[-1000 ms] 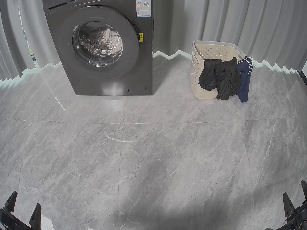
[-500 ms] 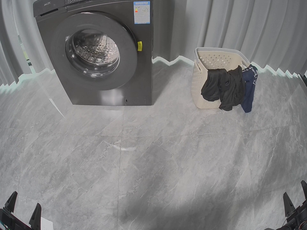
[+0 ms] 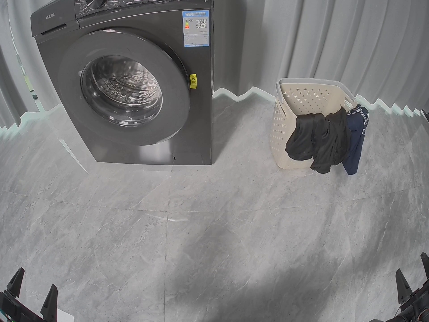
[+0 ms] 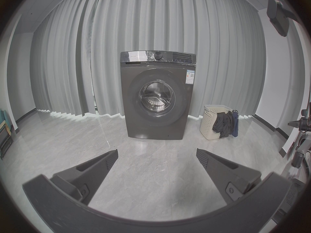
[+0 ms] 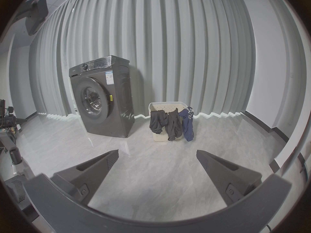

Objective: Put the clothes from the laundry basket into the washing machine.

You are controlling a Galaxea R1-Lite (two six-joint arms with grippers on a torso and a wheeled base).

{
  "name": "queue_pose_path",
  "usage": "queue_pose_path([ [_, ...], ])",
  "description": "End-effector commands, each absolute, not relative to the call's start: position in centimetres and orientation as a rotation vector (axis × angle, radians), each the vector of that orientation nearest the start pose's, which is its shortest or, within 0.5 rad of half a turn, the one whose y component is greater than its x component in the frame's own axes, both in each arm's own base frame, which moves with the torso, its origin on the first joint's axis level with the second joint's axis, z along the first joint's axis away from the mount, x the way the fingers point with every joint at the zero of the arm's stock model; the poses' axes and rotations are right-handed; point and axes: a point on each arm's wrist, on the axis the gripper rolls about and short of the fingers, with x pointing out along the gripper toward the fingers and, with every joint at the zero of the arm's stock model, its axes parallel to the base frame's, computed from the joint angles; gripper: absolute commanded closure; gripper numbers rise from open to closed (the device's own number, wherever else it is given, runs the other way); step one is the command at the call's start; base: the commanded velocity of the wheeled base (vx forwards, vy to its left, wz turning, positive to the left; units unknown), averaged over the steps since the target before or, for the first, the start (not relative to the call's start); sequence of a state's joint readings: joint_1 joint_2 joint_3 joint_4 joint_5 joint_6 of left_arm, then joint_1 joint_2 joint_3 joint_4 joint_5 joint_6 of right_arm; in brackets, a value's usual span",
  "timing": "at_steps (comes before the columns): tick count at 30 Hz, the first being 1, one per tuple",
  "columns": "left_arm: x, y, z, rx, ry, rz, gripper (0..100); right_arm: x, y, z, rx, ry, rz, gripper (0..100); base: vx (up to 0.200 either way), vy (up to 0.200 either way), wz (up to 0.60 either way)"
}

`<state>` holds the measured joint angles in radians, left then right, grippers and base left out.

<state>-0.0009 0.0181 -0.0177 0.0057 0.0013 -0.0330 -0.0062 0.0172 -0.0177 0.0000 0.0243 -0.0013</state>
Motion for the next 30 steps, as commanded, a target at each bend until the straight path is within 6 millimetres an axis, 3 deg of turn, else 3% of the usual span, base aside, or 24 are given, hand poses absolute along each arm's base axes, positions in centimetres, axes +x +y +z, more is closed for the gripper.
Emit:
queue_pose_path([
  [1,-2.29,0.0,7.57,-0.034,0.005,0.002,0,-2.28,0.07,7.55,-0.002,0.0,0.02,0,0.2,0.0,0.0],
  [15,-2.29,0.0,7.57,-0.032,0.005,0.002,0,-2.28,0.07,7.55,-0.002,0.0,0.02,0,0.2,0.0,0.0],
  [24,-2.29,0.0,7.57,-0.032,0.005,0.002,0,-2.28,0.07,7.55,-0.002,0.0,0.02,0,0.0,0.0,0.0],
  [30,-2.29,0.0,7.57,-0.034,0.005,0.002,0,-2.28,0.07,7.55,-0.002,0.0,0.02,0,0.0,-0.2,0.0],
])
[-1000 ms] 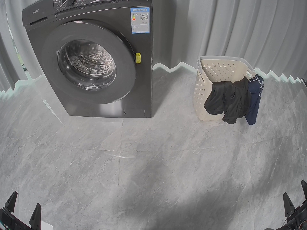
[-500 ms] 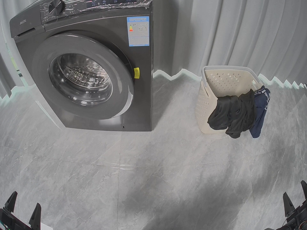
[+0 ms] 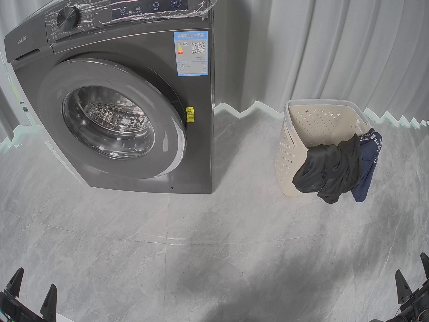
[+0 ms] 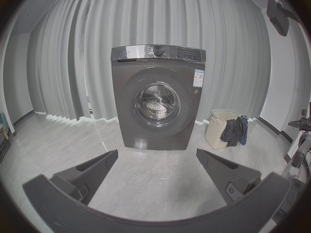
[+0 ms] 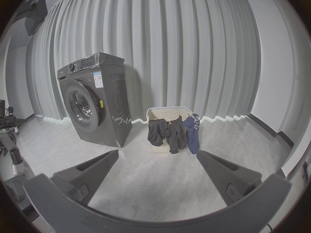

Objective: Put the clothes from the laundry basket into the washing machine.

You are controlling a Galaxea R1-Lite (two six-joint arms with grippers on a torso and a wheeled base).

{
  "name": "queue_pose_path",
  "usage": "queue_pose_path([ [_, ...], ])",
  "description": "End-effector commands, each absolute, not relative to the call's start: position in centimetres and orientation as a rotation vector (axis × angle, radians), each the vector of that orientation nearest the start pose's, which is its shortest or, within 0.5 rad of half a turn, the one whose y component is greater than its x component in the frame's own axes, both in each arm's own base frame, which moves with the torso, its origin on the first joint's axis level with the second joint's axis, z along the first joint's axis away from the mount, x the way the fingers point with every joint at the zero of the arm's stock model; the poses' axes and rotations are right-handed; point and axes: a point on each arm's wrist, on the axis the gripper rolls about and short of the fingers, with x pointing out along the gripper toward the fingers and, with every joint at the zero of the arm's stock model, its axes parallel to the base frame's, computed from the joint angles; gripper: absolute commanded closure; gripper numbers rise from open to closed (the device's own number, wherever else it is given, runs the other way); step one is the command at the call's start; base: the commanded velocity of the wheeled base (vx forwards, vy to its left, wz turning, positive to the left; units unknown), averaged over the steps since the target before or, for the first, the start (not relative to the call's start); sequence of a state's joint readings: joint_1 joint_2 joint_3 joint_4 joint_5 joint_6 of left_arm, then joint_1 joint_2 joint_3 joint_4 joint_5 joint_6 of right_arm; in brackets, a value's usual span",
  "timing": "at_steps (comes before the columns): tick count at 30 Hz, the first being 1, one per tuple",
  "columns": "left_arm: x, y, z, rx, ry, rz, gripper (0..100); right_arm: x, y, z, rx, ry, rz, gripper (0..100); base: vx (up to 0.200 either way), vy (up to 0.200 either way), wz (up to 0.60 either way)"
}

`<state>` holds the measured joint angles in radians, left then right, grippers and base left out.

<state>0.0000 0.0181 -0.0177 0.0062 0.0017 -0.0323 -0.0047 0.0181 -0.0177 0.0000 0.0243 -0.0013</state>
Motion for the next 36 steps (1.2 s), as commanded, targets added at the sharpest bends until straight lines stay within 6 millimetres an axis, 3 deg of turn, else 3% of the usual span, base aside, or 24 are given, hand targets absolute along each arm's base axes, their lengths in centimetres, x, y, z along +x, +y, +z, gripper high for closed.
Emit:
queue_pose_path([
  [1,-2.29,0.0,7.57,-0.034,0.005,0.002,0,-2.28,0.07,7.55,-0.002,0.0,0.02,0,0.0,-0.2,0.0],
  [15,-2.29,0.0,7.57,-0.034,0.005,0.002,0,-2.28,0.07,7.55,-0.002,0.0,0.02,0,0.0,-0.2,0.0],
  [30,-2.29,0.0,7.57,-0.034,0.005,0.002,0,-2.28,0.07,7.55,-0.003,0.0,0.02,0,0.0,0.0,-0.12],
  [36,-2.29,0.0,7.57,-0.034,0.005,0.002,0,-2.28,0.07,7.55,-0.003,0.0,0.02,0,0.2,-0.2,0.0],
])
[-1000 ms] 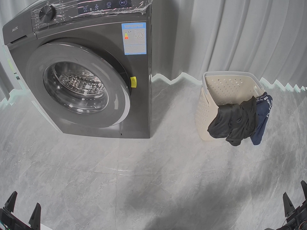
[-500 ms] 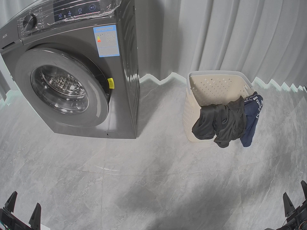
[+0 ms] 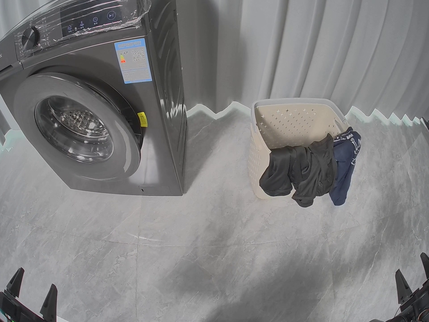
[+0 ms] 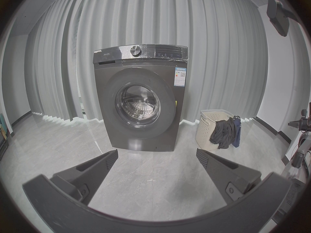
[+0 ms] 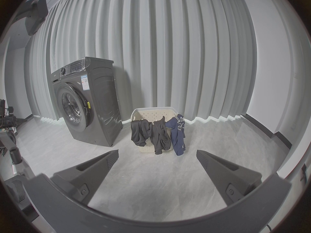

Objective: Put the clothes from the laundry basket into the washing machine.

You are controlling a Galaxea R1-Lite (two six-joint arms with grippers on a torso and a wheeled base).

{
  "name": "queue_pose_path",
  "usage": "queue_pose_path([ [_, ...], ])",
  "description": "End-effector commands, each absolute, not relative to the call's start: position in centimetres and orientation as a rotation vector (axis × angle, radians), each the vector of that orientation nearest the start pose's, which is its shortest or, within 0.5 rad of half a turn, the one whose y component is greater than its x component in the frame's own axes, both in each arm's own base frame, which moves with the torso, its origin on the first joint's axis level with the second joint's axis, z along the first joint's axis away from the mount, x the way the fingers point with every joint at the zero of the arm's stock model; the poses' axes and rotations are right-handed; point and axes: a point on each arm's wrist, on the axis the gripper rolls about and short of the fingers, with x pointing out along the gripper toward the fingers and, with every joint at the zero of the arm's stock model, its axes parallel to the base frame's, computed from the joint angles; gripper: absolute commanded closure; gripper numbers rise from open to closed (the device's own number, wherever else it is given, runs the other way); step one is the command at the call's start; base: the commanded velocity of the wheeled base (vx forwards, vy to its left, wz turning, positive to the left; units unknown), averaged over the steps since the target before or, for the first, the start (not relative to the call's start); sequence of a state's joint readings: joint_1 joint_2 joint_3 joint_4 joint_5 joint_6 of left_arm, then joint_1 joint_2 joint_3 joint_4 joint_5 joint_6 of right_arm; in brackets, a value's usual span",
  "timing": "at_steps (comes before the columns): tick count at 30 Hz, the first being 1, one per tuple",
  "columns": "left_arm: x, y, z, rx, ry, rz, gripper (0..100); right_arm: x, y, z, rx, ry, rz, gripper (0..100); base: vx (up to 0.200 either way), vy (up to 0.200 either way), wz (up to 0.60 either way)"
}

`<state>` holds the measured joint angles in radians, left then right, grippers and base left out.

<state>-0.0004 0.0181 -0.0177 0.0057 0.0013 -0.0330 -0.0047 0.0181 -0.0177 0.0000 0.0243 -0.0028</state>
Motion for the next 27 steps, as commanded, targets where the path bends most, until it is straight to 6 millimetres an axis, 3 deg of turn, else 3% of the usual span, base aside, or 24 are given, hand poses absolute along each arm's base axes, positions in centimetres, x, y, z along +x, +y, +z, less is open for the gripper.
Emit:
queue_pose_path([
  [1,-2.29,0.01,7.57,-0.034,0.005,0.003,0,-2.28,0.07,7.55,-0.003,0.0,0.02,0,0.2,-0.2,0.0],
  [18,-2.29,0.01,7.57,-0.035,0.005,0.003,0,-2.28,0.07,7.55,-0.003,0.0,0.02,0,0.2,-0.2,0.0],
  [27,-2.29,0.01,7.57,-0.035,0.005,0.003,0,-2.28,0.07,7.55,-0.003,0.0,0.02,0,0.0,0.0,0.0],
])
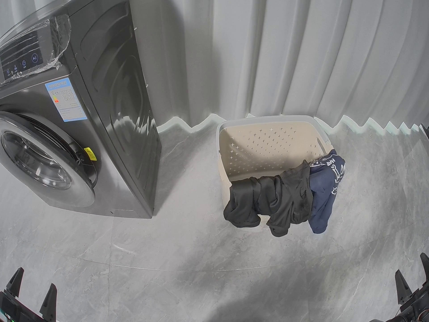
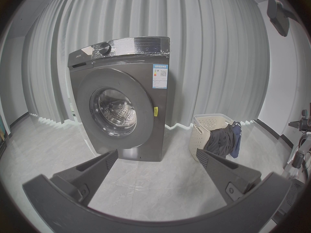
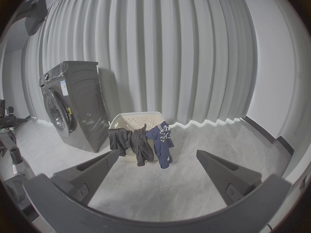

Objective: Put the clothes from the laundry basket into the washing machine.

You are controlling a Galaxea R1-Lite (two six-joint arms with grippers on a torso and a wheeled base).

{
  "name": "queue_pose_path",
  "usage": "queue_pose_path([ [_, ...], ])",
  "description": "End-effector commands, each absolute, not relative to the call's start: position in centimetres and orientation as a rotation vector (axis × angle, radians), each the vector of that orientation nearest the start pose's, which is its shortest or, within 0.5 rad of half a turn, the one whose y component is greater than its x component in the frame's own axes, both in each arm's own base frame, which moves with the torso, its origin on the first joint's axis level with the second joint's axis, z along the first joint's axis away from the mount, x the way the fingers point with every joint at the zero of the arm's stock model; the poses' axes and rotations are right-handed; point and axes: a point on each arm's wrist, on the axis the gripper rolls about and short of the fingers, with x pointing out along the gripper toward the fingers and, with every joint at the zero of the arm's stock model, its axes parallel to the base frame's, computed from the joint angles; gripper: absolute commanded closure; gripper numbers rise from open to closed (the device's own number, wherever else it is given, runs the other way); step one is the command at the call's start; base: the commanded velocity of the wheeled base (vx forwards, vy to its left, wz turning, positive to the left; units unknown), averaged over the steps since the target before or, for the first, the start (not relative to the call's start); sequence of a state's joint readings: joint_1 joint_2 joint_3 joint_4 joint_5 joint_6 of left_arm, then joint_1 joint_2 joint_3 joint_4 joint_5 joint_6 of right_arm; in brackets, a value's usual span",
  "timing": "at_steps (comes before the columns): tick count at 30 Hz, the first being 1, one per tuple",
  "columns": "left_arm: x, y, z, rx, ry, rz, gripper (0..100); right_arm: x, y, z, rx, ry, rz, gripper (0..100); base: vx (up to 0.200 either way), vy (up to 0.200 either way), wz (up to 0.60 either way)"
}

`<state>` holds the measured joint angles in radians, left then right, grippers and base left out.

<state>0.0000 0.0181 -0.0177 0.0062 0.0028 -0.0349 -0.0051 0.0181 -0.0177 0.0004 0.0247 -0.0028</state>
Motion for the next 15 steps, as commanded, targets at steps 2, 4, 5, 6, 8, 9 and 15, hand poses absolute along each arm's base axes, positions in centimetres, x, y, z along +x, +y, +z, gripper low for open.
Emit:
queue_pose_path([
  [2,-2.29,0.01,7.57,-0.034,0.005,0.003,0,-2.28,0.07,7.55,-0.003,0.0,0.02,0,0.0,-0.2,0.0],
  [4,-2.29,0.01,7.57,-0.034,0.005,0.003,0,-2.28,0.07,7.55,-0.003,0.0,0.02,0,0.0,-0.2,0.0],
  [5,-2.29,0.01,7.57,-0.034,0.005,0.003,0,-2.28,0.07,7.55,-0.003,0.0,0.02,0,0.0,-0.2,0.0],
  [6,-2.29,0.01,7.57,-0.035,0.005,0.003,0,-2.28,0.07,7.55,-0.003,0.0,0.02,0,0.0,-0.2,0.0],
  [8,-2.29,0.01,7.57,-0.034,0.005,0.003,0,-2.28,0.07,7.55,-0.003,0.0,0.02,0,0.0,-0.2,0.0],
  [9,-2.29,0.01,7.57,-0.035,0.005,0.003,0,-2.28,0.07,7.55,-0.003,0.0,0.02,0,0.0,-0.2,0.0],
  [15,-2.29,0.01,7.57,-0.035,0.005,0.003,0,-2.28,0.07,7.55,-0.003,0.0,0.02,0,0.0,-0.2,0.0],
])
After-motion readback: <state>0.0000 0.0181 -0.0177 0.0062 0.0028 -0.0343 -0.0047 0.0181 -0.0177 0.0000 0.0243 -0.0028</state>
